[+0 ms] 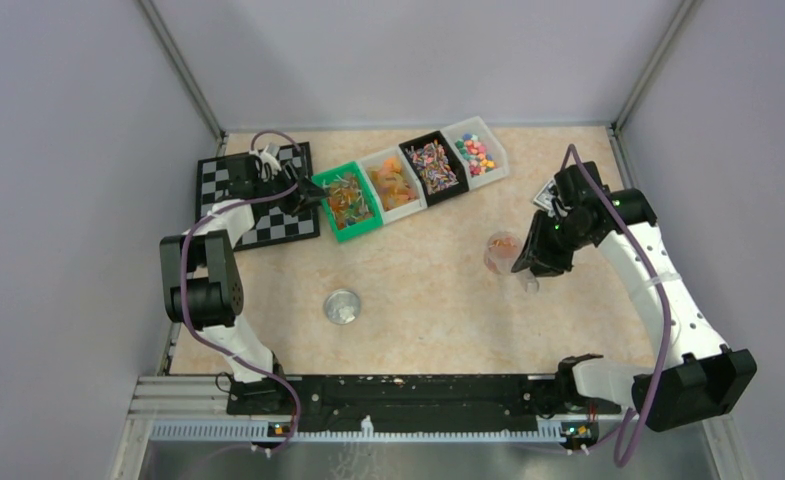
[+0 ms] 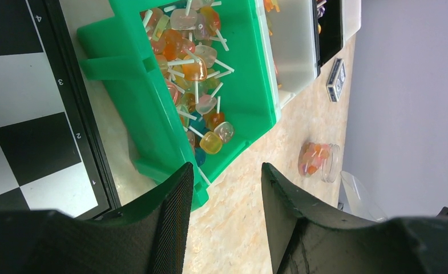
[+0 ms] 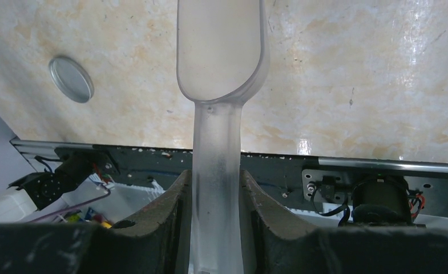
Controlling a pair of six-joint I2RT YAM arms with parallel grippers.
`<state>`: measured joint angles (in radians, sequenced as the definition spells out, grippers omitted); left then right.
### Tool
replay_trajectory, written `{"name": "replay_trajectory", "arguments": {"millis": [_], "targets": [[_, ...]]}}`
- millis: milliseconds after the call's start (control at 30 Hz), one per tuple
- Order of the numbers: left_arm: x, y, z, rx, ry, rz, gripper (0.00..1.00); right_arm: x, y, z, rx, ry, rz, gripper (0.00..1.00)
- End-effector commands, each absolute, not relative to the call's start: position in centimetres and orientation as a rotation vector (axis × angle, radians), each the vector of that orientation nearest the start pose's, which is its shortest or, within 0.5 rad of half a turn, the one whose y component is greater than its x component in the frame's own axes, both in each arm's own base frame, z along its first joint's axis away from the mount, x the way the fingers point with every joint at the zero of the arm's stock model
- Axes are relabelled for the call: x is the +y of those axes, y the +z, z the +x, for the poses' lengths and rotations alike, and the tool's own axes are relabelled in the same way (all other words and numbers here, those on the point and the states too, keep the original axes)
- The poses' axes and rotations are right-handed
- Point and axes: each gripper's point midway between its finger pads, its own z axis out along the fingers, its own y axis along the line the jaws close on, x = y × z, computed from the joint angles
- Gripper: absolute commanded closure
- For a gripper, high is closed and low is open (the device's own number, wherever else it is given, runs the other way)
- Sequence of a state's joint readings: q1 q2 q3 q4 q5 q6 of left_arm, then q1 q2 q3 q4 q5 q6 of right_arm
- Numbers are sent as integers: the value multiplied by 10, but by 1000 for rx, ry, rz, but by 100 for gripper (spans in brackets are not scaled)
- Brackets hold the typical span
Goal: Pack the candies
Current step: Place the fake candies in the packing bottle.
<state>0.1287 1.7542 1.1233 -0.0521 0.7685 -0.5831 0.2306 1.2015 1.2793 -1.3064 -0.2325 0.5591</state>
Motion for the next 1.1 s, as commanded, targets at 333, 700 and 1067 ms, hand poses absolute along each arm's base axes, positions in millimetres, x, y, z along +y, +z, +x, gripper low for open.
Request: {"name": "replay_trajectory", "arguments": {"millis": [333, 700, 1067], "targets": [[-86, 157, 440, 2138, -1120, -309, 47, 127, 212, 218, 2619, 696, 325, 100], [-79, 136, 440, 2205, -1061, -366, 51, 171, 221, 242, 2551, 788, 238, 100], [-81, 122, 441, 2230, -1085, -377, 51, 271, 241, 273, 2534, 902, 6, 100]]}}
